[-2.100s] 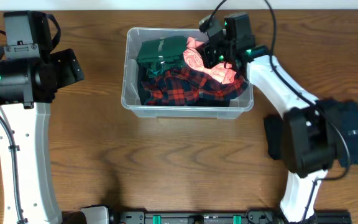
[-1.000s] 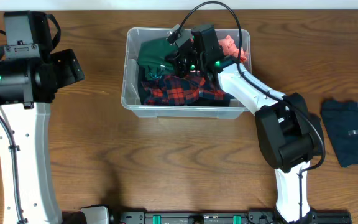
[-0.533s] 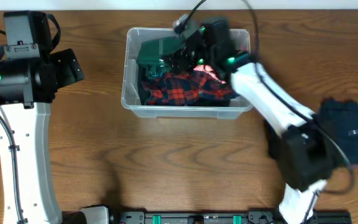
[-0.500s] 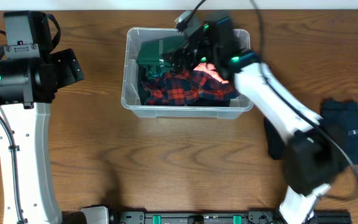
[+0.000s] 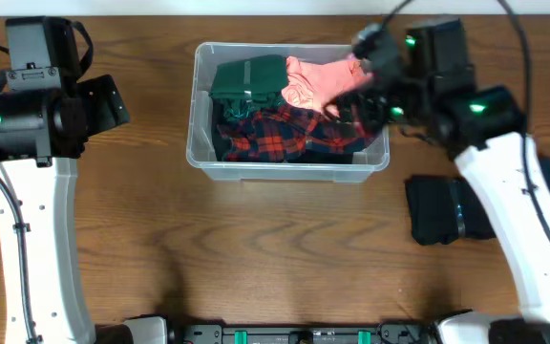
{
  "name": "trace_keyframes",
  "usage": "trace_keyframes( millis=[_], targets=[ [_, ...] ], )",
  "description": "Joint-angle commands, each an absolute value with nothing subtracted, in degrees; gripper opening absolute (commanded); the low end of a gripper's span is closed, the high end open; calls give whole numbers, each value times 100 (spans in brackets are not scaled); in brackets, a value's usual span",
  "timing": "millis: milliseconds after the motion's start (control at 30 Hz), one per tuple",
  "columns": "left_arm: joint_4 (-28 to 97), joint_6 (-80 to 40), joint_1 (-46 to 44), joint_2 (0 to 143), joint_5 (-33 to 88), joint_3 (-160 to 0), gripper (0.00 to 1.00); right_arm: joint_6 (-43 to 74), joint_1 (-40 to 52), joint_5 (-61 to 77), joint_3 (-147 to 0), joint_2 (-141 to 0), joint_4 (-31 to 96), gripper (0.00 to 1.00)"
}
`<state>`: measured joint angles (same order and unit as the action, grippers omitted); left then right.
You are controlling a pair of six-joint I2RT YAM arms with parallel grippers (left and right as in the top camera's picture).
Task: Pack container
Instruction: 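Spread and tuck the pink shirt inside the bin with the right gripper, then move the right gripper to the folded black garment and grasp it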
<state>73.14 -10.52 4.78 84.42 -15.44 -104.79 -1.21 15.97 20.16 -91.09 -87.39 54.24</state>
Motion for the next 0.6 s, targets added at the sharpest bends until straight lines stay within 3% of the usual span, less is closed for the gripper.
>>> trace_keyframes(
  millis=[0,200,567],
  targets=[
    [7328,-1063,497,8433,-1614,-10512,98,1175,1111,978,-9107,-8449,6123,99],
    [7328,-1061,497,8433,-1614,-10512,98,3686,395,-692,-8748,-8302,7513,99],
    [7328,-1061,497,8433,-1614,-10512,98,4797,-351,-775,-6191,-7170,6530,99]
  ],
)
